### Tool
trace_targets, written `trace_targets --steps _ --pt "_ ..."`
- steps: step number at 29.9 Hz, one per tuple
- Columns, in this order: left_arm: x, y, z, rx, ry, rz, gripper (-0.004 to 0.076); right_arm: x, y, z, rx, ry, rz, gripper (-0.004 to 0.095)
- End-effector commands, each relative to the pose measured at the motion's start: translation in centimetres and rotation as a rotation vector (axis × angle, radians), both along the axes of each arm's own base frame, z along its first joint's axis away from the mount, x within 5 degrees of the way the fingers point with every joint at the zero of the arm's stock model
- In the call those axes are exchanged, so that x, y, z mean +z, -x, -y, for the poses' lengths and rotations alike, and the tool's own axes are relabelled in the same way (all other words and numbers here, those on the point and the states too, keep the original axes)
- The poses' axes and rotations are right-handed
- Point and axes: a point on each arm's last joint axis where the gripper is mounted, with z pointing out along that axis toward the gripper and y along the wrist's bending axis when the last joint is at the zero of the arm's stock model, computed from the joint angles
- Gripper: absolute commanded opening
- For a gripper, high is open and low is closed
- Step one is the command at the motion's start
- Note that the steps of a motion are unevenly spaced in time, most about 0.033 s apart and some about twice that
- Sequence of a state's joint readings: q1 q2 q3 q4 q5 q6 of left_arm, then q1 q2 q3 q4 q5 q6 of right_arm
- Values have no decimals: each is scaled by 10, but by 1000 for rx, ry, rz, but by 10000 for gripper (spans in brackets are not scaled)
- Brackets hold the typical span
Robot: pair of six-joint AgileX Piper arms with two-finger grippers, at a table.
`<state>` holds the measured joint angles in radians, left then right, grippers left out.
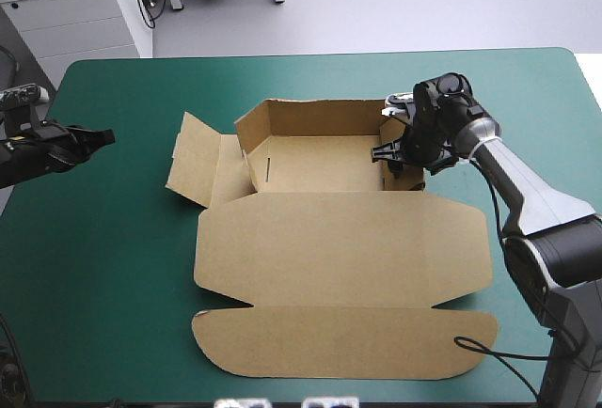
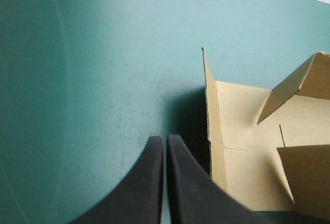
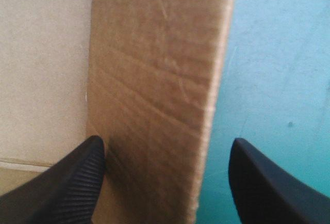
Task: Fold the box
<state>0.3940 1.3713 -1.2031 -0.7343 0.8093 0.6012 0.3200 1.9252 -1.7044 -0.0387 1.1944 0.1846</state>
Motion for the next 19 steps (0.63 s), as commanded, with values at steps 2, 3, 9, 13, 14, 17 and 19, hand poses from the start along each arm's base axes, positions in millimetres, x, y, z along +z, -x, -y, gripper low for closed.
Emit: trace_targets --steps 2,3,9,13,14,17,19 --pt "18 0 3 17 25 76 6 28 7 3 10 -9 60 310" --pt "18 1 3 15 26 74 6 27 8 3 17 -6 55 185" --pt "16 -1 3 16 30 69 6 27 11 4 50 10 28 -19" --pt "16 -1 3 12 34 64 6 35 9 8 53 0 52 -19" --pt "16 -1 3 11 34 63 6 41 8 9 60 -19 64 -19" --pt "15 0 4 2 37 54 6 62 10 16 71 -114 107 -19" --pt "15 0 4 -1 38 51 6 79 14 24 71 -161 147 -17"
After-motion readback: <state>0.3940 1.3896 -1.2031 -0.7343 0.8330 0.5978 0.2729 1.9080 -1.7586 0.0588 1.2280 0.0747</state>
